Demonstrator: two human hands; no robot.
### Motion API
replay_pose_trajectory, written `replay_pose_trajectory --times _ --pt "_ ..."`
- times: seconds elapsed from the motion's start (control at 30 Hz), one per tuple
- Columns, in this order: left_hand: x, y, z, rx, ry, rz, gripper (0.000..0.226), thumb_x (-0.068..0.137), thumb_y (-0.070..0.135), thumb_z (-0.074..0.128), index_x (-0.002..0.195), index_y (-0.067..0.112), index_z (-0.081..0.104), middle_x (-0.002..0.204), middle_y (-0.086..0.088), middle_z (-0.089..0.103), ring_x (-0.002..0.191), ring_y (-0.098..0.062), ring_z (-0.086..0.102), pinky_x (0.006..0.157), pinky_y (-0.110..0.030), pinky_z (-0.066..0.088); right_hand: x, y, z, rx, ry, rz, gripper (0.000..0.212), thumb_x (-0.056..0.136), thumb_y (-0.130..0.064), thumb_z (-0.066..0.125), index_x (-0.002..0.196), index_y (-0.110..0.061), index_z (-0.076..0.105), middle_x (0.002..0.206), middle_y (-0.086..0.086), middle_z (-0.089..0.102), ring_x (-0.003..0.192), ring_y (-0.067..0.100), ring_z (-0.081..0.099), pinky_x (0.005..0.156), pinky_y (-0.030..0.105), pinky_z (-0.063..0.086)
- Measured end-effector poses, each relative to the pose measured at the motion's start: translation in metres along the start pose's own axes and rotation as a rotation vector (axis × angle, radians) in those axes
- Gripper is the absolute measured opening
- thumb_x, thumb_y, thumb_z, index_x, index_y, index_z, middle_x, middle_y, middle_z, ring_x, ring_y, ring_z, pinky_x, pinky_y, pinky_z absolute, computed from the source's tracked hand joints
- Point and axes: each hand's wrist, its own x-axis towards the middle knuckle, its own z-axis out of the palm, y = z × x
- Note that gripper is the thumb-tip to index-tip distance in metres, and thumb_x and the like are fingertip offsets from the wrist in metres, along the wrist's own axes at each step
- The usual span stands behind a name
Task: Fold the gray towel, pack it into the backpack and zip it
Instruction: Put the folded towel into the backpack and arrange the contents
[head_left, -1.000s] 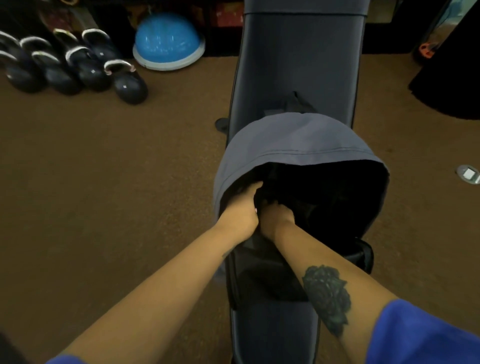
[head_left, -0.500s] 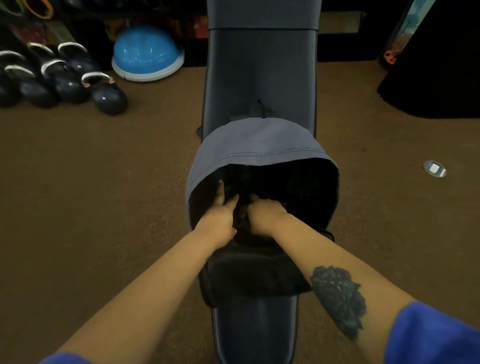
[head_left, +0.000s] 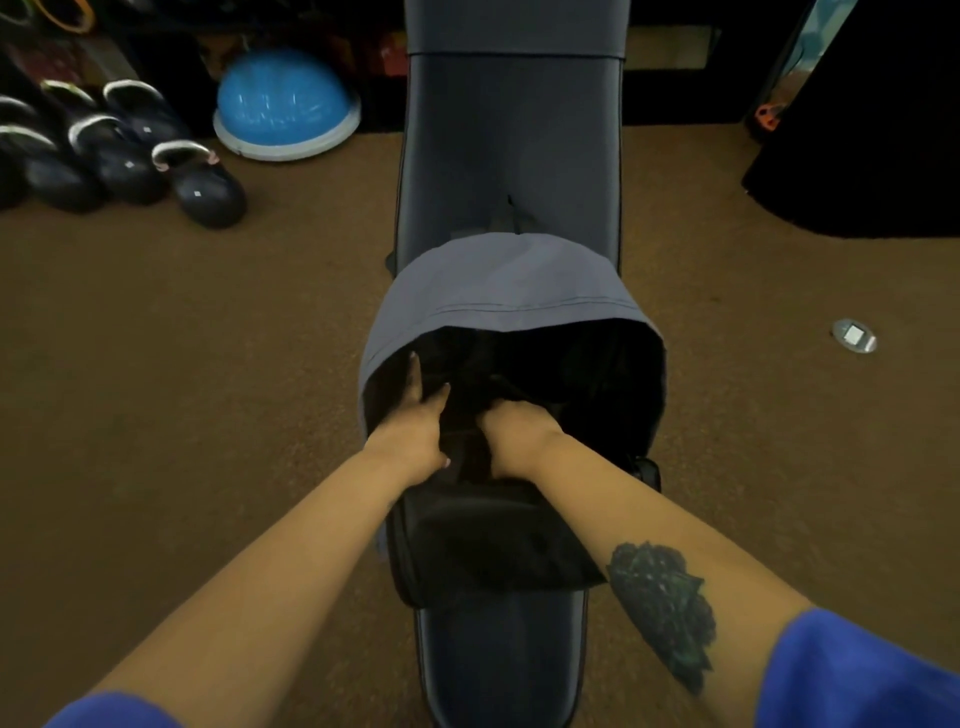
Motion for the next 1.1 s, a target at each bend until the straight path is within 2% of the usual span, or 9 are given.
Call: replay_pose_trajectory --times 0.1,0.23,0.3,0.47,0.63,0.7,0.8,0.93,1.1 --pt "0.0 -0.002 -0.001 -0.006 -0.008 -0.004 0.109 0.071 0.026 0.077 0.15 0.031 0.002 0.153 -0.006 -0.032 0.145 -0.033 -0.005 0.117 -0.044 0.022 -0.004 0.006 -0.001 0.033 -0.024 0.025 0.058 0.071 -0.037 0.075 0.123 -0.015 0.057 0.127 0.01 0.051 0.104 0.028 0.059 0.085 0.037 0.052" --pt "-0.001 -0.004 -0.003 -0.033 -0.019 -0.032 0.11 0.07 0.024 0.077 0.15 0.031 0.002 0.156 -0.008 -0.022 0.145 -0.032 0.003 0.116 -0.044 0.026 -0.019 0.025 -0.01 0.164 -0.024 0.036 0.091 0.064 -0.034 0.082 0.14 -0.019 0.035 0.143 0.01 0.037 0.119 0.029 0.05 0.091 0.034 0.048" --pt "0.0 -0.006 -0.003 -0.028 -0.025 -0.025 0.111 0.068 0.024 0.078 0.15 0.032 0.002 0.158 -0.007 -0.018 0.145 -0.032 0.006 0.115 -0.045 0.028 -0.023 0.033 -0.014 0.183 -0.049 0.018 0.09 0.067 -0.035 0.08 0.142 -0.026 0.032 0.147 0.009 0.029 0.121 0.03 0.047 0.092 0.033 0.046" --pt "0.001 -0.006 -0.001 -0.052 -0.041 -0.02 0.116 0.066 0.025 0.08 0.149 0.033 0.0 0.157 -0.004 -0.021 0.146 -0.031 0.003 0.116 -0.044 0.026 -0.027 0.039 -0.019 0.094 -0.149 0.028 0.071 0.077 -0.04 0.071 0.14 -0.037 0.039 0.144 0.005 0.018 0.121 0.03 0.043 0.098 0.033 0.044" --pt "0.001 -0.005 0.0 -0.054 -0.055 -0.02 0.12 0.061 0.032 0.082 0.149 0.034 0.0 0.157 -0.003 -0.021 0.146 -0.031 -0.001 0.117 -0.045 0.022 -0.026 0.03 -0.025 -0.016 -0.241 0.044 0.076 0.076 -0.029 0.07 0.142 -0.03 0.032 0.147 0.008 0.015 0.117 0.033 0.046 0.088 0.038 0.052" --pt "0.0 -0.003 -0.002 -0.048 -0.065 -0.022 0.12 0.062 0.034 0.082 0.149 0.033 0.0 0.158 -0.003 -0.019 0.146 -0.031 -0.001 0.117 -0.046 0.019 -0.027 0.029 -0.027 -0.058 -0.22 0.037 0.077 0.074 -0.027 0.07 0.141 -0.027 0.032 0.144 0.008 0.025 0.114 0.031 0.048 0.083 0.038 0.053" --pt "-0.007 0.003 -0.011 -0.069 -0.105 -0.014 0.118 0.065 0.034 0.08 0.15 0.031 -0.002 0.156 -0.005 -0.023 0.146 -0.031 -0.001 0.118 -0.044 0.018 -0.034 0.039 -0.032 -0.059 -0.173 0.04 0.077 0.07 -0.036 0.072 0.137 -0.03 0.034 0.136 0.007 0.036 0.109 0.029 0.051 0.079 0.036 0.051" --pt "-0.018 0.012 -0.016 -0.162 -0.166 -0.02 0.118 0.067 0.044 0.077 0.149 0.031 -0.007 0.149 -0.002 -0.039 0.146 -0.029 -0.004 0.119 -0.043 0.017 -0.049 0.06 -0.039 -0.032 -0.061 0.114 0.076 0.071 -0.052 0.066 0.138 -0.039 0.033 0.135 0.005 0.038 0.115 0.031 0.047 0.084 0.036 0.047" --pt "-0.021 0.016 -0.015 -0.16 -0.218 -0.013 0.121 0.065 0.048 0.078 0.148 0.034 -0.01 0.143 0.002 -0.049 0.146 -0.029 -0.007 0.119 -0.045 0.019 -0.067 0.071 -0.03 0.011 0.015 0.226 0.075 0.072 -0.046 0.07 0.135 -0.028 0.033 0.134 0.011 0.036 0.116 0.035 0.045 0.088 0.041 0.047"
